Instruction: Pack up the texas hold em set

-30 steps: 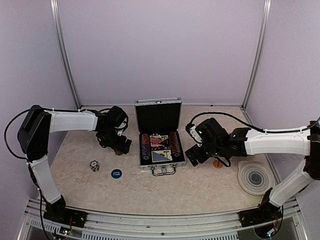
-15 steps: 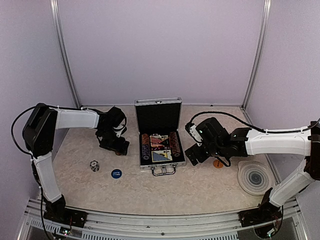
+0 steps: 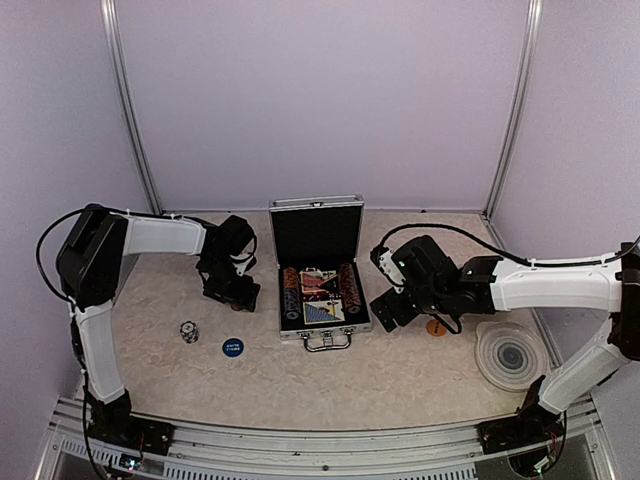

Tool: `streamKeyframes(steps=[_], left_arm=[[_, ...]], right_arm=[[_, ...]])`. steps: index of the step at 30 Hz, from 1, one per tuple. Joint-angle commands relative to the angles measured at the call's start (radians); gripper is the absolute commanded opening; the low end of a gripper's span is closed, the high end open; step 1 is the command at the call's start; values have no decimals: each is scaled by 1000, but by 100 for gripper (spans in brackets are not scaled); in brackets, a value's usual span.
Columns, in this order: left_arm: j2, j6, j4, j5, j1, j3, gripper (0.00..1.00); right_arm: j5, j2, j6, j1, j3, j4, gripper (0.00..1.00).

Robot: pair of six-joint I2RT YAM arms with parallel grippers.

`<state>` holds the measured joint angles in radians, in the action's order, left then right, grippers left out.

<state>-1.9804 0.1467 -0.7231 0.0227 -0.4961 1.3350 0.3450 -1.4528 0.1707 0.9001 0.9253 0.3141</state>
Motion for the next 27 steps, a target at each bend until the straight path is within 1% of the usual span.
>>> streamKeyframes(steps=[1,12,18,20,21,23,27], left_arm=[[-34,-15,1,-17,8,23,81],[-23,-1,15,-17,7,-19,65],[-16,-1,19,-17,7,-37,54],[-15,-1,19,-41,7,-40,50],[-14,-1,19,-43,7,-42,47],[-12,-1,19,-48,7,-44,37],[-6,-5,19,-56,7,-44,11]], right_arm=[[9,11,-10,-9,-10,-18,99],[13,8,-13,-9,-5,-16,99],[11,8,-14,-9,-3,-13,99],[11,8,-14,-9,-2,-13,99],[11,8,-15,-9,-1,-12,99],[12,9,-15,-9,1,-10,99],[12,12,-15,-9,1,-9,99]])
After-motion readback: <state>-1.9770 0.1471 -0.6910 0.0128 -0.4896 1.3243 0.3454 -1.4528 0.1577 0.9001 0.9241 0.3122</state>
